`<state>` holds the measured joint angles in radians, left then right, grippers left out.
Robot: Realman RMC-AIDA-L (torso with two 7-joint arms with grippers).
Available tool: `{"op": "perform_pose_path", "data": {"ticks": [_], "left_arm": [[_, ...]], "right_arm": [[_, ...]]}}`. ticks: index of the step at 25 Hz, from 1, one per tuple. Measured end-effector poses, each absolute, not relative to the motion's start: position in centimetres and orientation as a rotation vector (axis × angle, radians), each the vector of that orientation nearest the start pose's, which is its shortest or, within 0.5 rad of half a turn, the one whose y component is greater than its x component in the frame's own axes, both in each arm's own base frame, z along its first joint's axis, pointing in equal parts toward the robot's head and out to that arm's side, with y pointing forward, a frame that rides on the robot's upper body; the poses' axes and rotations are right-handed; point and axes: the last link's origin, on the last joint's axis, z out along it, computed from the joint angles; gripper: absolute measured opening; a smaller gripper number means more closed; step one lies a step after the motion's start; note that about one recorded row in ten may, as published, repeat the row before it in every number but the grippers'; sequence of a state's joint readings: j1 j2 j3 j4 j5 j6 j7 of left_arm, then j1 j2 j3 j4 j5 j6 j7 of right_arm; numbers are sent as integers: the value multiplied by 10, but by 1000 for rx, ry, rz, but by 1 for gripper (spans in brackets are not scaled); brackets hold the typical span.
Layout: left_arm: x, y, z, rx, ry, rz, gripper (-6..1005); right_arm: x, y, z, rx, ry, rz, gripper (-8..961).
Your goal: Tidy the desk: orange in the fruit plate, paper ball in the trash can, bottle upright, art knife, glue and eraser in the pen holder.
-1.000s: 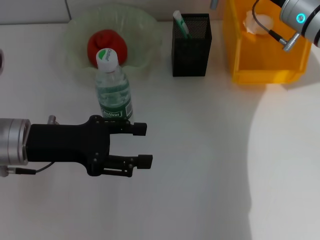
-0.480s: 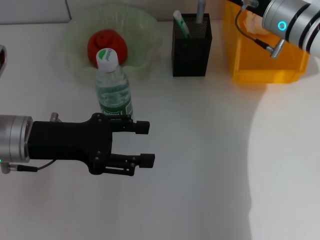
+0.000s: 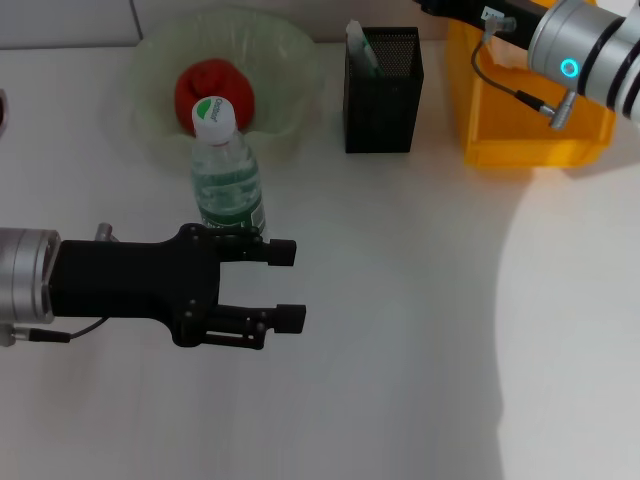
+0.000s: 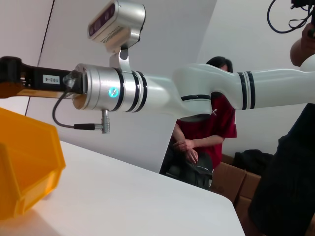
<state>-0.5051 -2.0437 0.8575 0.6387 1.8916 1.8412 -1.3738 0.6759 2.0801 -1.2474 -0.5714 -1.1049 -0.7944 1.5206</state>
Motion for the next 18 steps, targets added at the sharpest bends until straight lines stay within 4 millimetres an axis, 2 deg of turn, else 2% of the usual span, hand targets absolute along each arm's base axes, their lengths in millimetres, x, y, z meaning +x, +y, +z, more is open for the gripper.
{"op": "perform_pose_path", "data": {"ticks": [2,4,6,9,12,15,18], "left_arm": [[-240,288,4,-3038,-500,-903,784],[-242,286,10,-3051,-486,-896,784],[-246,283,19,-3062,-482,-890,784],[-252,280,34,-3066,-483,-886,784],[-254,279,44,-3075,-477,-879,784],[-255,280,46,-3077,-486,-865,784],[-255,280,46,-3082,-500,-857,784]], "right_arm": [[187,423,-14,-2213,872,996,603],[193,400,-7,-2306,785,1004,679],[203,366,1,-2428,701,1032,755],[228,314,18,-2589,624,1063,771],[254,266,26,-2728,580,1111,787],[269,236,22,-2772,564,1204,802],[273,227,18,-2779,559,1242,813]]}}
